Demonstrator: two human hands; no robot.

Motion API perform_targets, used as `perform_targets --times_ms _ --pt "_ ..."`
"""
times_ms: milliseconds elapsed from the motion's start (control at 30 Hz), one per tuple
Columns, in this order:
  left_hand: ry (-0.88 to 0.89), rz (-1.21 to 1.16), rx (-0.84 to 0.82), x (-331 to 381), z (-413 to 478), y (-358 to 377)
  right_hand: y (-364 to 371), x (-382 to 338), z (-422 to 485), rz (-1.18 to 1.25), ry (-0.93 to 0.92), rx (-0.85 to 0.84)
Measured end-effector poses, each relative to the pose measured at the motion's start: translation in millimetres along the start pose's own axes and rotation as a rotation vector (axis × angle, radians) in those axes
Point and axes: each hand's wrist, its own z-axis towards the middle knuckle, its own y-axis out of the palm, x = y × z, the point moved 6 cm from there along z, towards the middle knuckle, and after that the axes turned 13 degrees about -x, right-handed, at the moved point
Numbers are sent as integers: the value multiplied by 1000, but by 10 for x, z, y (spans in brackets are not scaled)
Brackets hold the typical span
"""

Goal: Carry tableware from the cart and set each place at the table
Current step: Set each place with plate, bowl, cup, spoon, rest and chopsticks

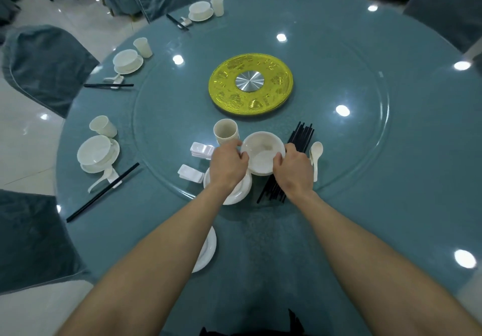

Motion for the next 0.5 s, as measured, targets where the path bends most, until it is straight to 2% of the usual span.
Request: perform_targets --times_ms 200,500 --pt "-84 40 97 -306 -383 -363 118 -286 -355 66 -94 -56" --pt "-270 -5 82 -1346 -1267 -692 823 -854 -1035 88 -223 -286"
